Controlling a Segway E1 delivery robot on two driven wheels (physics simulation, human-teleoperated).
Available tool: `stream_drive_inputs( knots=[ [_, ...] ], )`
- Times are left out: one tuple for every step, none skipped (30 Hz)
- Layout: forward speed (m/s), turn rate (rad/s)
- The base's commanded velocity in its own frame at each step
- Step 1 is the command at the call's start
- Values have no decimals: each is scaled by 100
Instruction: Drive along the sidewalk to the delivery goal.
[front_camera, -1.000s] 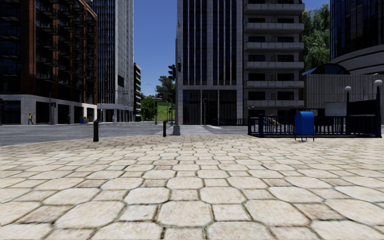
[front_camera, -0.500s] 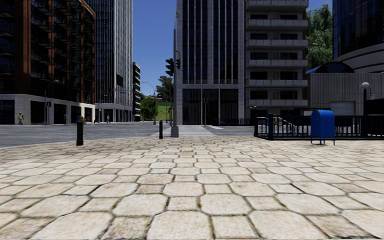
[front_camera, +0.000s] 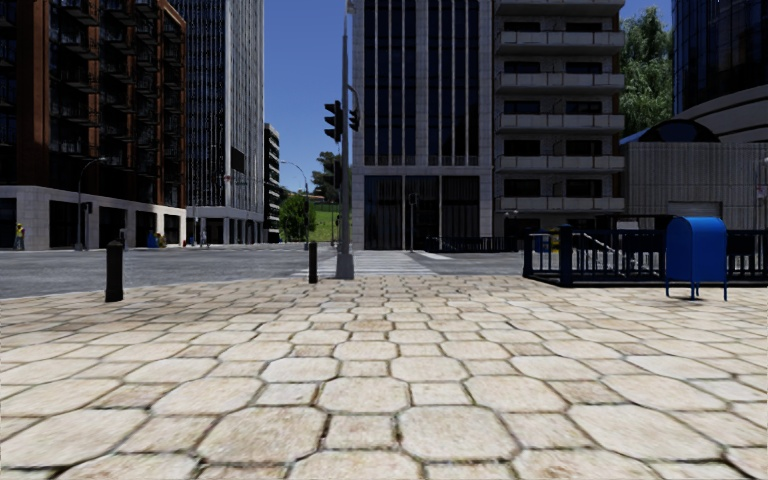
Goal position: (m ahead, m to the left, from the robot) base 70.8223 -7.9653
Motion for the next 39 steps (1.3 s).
stream_drive_inputs(
  knots=[
    [200,0],
    [200,0],
    [200,0],
    [200,0],
    [200,0],
    [200,0],
    [200,0],
    [200,0],
    [200,0],
    [200,0],
    [200,0],
    [200,0],
    [200,0],
    [200,0],
    [200,0],
    [200,0],
    [200,0],
    [200,0],
    [200,0],
    [200,0],
    [200,0],
    [200,0],
    [200,0],
    [200,0],
    [200,0],
    [200,0],
    [200,0],
    [200,0],
    [200,0],
    [200,0],
    [200,0],
    [200,0],
    [200,0],
    [200,0],
    [200,0],
    [200,0],
    [200,0],
    [200,0],
    [200,0]
  ],
)
